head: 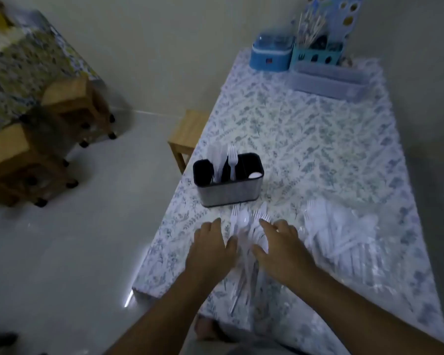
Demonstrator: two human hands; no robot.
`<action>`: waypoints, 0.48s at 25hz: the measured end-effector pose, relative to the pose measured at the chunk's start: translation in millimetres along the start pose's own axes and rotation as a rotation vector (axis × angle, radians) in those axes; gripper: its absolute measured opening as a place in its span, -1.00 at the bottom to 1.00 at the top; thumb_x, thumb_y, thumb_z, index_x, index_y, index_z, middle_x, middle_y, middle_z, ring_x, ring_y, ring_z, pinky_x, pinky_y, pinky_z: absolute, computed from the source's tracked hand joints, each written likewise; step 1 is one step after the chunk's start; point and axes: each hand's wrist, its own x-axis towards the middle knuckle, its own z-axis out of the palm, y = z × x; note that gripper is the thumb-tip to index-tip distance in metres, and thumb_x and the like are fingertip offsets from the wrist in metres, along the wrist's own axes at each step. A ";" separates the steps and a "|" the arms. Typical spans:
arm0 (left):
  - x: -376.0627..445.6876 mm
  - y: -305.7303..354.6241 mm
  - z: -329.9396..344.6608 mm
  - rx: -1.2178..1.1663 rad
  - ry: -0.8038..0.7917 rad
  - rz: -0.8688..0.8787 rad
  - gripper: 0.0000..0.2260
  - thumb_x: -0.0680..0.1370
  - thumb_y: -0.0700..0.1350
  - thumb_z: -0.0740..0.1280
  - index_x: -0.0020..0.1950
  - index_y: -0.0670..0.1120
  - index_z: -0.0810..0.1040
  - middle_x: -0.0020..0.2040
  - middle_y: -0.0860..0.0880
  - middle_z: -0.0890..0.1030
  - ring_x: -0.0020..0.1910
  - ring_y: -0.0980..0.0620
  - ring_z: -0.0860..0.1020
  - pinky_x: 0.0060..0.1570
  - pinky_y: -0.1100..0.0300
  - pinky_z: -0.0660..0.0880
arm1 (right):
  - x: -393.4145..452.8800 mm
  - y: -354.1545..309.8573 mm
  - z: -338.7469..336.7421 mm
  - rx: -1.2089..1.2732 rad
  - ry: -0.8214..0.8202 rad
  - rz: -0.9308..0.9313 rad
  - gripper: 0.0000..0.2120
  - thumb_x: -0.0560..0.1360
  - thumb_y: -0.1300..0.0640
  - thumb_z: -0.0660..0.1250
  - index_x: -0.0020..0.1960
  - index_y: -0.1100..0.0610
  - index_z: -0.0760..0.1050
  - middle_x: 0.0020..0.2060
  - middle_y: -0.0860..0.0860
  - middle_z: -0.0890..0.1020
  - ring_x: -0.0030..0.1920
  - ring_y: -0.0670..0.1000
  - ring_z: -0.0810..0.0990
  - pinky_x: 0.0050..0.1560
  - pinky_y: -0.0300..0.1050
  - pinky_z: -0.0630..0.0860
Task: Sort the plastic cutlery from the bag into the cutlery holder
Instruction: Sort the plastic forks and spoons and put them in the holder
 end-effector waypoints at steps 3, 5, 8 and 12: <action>6.9 -9.5 24.6 -0.114 -0.098 -0.148 -0.50 0.55 0.12 0.31 0.41 -0.09 0.35 0.31 -0.14 0.45 0.28 -0.14 0.44 0.24 -0.03 0.46 | -1.1 11.2 30.1 0.166 -0.066 0.205 -0.28 0.56 -0.12 0.33 0.61 -0.02 0.10 0.42 0.18 0.32 0.36 0.19 0.44 0.28 0.05 0.48; 12.5 -8.4 38.5 -0.099 -0.153 -0.138 -0.51 0.50 0.13 0.38 0.31 -0.08 0.38 0.23 -0.09 0.46 0.18 -0.12 0.49 0.13 0.02 0.49 | -2.7 17.3 47.8 0.210 -0.041 0.201 -0.36 0.57 -0.02 0.35 0.57 -0.05 0.15 0.38 0.17 0.37 0.30 0.19 0.50 0.22 0.04 0.51; 19.0 -13.7 45.3 -0.208 -0.154 -0.146 -0.62 0.49 0.06 0.42 0.21 -0.04 0.40 0.05 0.02 0.53 0.01 0.00 0.56 -0.03 0.07 0.56 | -2.4 28.6 54.8 0.239 -0.001 0.168 -0.41 0.58 0.17 0.32 0.54 -0.06 0.20 0.22 0.10 0.46 0.13 0.11 0.54 0.04 -0.06 0.56; 17.7 -43.7 41.6 -0.209 -0.109 -0.134 -0.79 0.57 -0.08 0.35 0.17 -0.08 0.45 -0.06 -0.02 0.59 -0.11 0.02 0.60 -0.19 0.17 0.57 | 1.9 38.4 47.9 0.272 0.072 0.212 -0.47 0.59 0.18 0.34 0.51 0.01 0.26 0.11 0.04 0.44 -0.06 -0.01 0.51 -0.06 -0.12 0.46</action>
